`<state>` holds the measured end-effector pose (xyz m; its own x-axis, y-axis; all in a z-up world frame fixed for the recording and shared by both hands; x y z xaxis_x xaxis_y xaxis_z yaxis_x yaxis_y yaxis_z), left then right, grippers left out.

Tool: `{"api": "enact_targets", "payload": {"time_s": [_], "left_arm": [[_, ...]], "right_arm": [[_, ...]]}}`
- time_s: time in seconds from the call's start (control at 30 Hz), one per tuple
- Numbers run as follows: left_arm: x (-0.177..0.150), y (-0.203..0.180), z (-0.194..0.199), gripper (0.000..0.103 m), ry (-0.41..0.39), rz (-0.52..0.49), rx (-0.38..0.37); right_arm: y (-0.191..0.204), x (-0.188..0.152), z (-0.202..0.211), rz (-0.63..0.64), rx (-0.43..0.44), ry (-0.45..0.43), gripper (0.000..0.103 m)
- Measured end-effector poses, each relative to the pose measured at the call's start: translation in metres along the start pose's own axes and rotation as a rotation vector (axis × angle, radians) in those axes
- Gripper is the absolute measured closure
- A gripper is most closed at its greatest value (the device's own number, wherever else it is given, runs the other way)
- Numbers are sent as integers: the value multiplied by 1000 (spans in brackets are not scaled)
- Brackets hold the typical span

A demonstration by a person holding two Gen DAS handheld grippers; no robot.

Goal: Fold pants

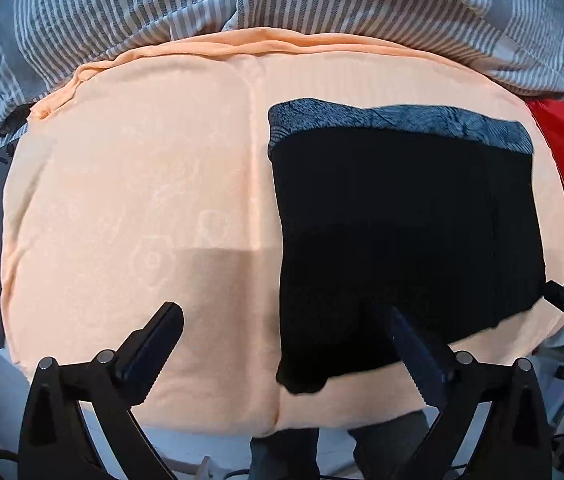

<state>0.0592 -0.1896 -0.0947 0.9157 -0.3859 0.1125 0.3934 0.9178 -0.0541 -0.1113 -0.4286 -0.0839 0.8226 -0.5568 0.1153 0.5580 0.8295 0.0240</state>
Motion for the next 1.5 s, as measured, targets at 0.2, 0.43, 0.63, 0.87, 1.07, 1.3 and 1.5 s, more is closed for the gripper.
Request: {"api": "enact_targets", "payload": {"time_s": [0.2,0.43,0.63,0.87,1.07,1.3,1.5], "left_arm": [[-18,-1,17,0,-18,-39,24],[-33,-7,41,1,-21,-84,52],[-38,-11,60,0,-24,-112,65],[-40,-17,79,1,-19,-69,68],[-46,-42,87,1,13,-87,101],[-43,-65,108,0,-7,-127,115],[-41,-78,116,0,0,-111,73]], "right_arm": [[23,-21,19,-14,71,-2,23],[49,-37,50,-14,123,-51,0],[55,-42,63,7,99,-37,0],[50,-38,83,59,65,-20,0],[43,-40,95,80,78,7,0],[37,-33,106,111,114,6,0],[27,-22,115,109,122,-6,0]]}}
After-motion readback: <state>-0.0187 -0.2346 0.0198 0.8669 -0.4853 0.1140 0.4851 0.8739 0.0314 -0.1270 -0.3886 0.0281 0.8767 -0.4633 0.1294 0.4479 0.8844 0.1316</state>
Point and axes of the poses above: each gripper's, at about its wrist camera, not at the fingertips, and z roughly against the way its jaws point, y to its left, x to its top, the point moved 5 cm from there along -z, roughly the way its jaws point, and after that the axes turned 2 degrees about -y, right-handed, at the moved point
